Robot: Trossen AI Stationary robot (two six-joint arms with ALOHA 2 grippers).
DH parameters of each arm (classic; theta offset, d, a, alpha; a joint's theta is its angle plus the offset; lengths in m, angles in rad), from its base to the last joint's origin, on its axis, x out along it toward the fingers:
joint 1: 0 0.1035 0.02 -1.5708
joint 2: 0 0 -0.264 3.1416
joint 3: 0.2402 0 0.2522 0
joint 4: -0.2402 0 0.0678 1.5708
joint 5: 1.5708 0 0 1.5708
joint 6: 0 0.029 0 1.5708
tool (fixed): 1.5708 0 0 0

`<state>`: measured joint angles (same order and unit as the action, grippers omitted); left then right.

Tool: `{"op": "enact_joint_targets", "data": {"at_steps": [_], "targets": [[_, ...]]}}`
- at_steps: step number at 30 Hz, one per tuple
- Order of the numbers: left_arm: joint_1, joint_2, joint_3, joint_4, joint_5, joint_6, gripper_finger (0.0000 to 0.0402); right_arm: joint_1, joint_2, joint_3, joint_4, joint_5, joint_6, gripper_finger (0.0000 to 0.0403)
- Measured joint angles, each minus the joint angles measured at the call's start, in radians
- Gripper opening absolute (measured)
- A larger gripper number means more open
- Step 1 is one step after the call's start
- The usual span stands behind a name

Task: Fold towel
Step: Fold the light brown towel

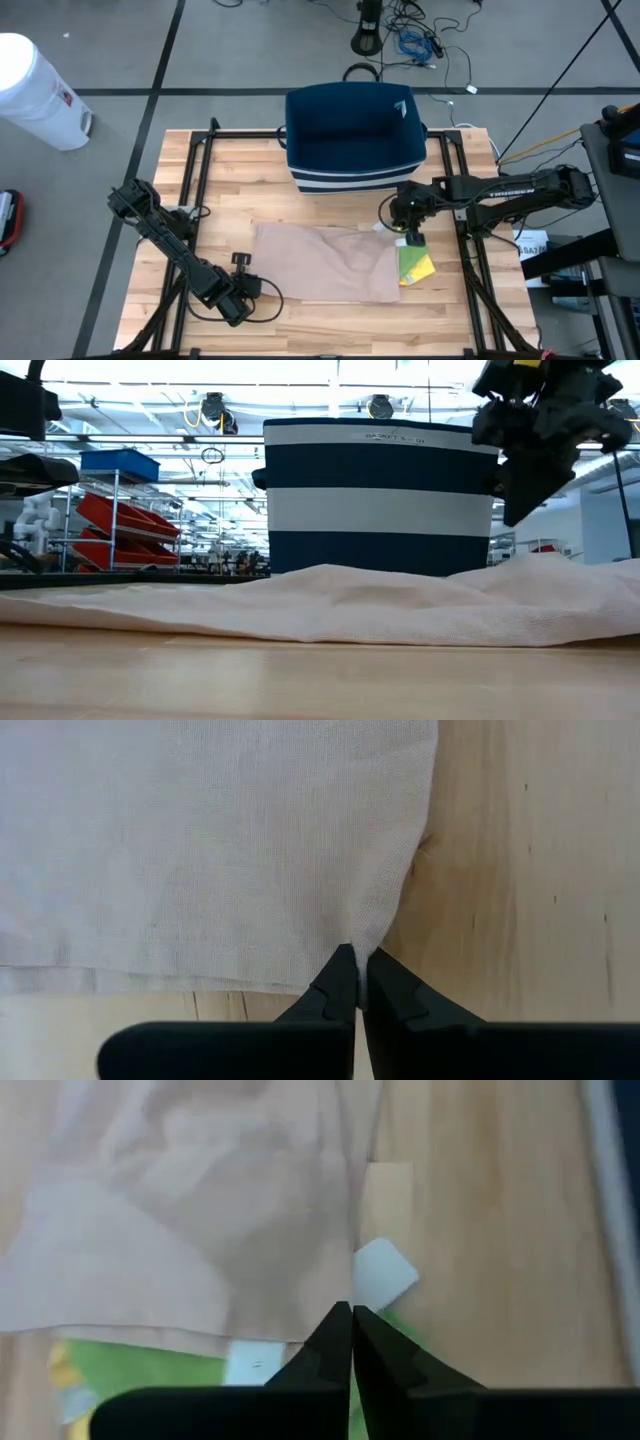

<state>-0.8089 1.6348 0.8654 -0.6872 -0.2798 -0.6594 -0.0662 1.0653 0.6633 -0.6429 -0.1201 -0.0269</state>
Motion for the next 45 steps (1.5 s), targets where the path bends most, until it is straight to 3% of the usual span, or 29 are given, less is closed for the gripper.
{"op": "enact_joint_targets", "data": {"at_steps": [5, 13, 17, 29, 37, 45], "targets": [[0.0, 0.0, 0.0, 0.0, -0.015, 0.009, 0.0006, 0.001, 0.025, -0.021, 0.036, -0.043, 0.01, 0.002], [0.002, 0.0, 0.0, 0.0, -0.019, 0.01, 0.0006, 0.0, 0.143, -0.068, 0.199, -0.046, 0.026, 0.0145], [0.003, 0.0, 0.0, 0.001, -0.019, 0.01, 0.0006, 0.0, 0.188, -0.068, 0.223, -0.043, 0.026, 0.0173], [0.006, 0.0, 0.0, 0.001, -0.027, 0.01, 0.0006, -0.019, 0.216, -0.069, 0.216, -0.07, 0.009, 0.0108], [0.006, 0.0, 0.0, 0.002, -0.029, 0.014, 0.0006, -0.019, 0.215, -0.069, 0.194, -0.129, -0.026, 0.0008], [0.006, 0.0, 0.0, 0.003, -0.029, 0.014, 0.0006, -0.019, 0.189, -0.069, 0.197, -0.13, -0.042, 0.0001]]}}
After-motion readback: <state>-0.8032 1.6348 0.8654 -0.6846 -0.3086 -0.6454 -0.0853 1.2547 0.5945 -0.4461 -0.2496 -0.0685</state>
